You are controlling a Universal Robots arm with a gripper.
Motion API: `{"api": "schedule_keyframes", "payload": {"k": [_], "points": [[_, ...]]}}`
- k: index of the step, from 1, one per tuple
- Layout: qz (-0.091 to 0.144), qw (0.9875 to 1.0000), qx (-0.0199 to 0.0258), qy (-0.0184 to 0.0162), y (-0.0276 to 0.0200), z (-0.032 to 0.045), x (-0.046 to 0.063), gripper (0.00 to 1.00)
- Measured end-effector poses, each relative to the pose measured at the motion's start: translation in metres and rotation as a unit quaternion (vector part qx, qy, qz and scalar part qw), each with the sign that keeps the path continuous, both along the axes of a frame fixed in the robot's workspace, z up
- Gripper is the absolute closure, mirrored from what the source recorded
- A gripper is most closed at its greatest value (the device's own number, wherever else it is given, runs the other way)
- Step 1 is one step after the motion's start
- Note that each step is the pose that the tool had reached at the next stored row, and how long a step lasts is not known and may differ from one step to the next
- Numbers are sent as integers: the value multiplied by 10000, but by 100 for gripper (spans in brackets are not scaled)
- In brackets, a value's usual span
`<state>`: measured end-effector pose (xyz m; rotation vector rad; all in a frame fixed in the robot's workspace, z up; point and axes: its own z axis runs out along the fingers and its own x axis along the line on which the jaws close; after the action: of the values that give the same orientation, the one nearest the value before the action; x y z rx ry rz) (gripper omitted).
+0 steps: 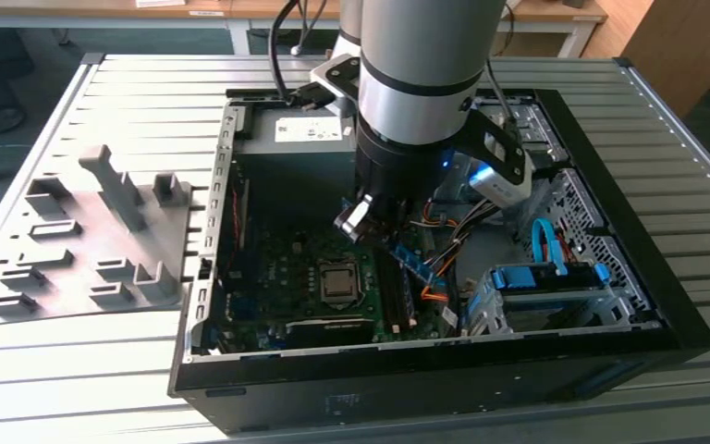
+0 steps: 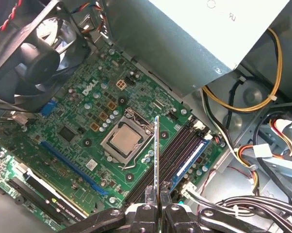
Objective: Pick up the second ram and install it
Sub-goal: 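Insert the second ram into the second slot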
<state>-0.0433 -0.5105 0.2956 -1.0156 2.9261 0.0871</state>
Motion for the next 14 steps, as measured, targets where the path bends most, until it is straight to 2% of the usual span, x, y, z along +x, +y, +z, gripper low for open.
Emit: {"api": "schedule_keyframes", "payload": {"k": [14], "points": [[-324,9995,-10,0,0,-1,0,86]]}}
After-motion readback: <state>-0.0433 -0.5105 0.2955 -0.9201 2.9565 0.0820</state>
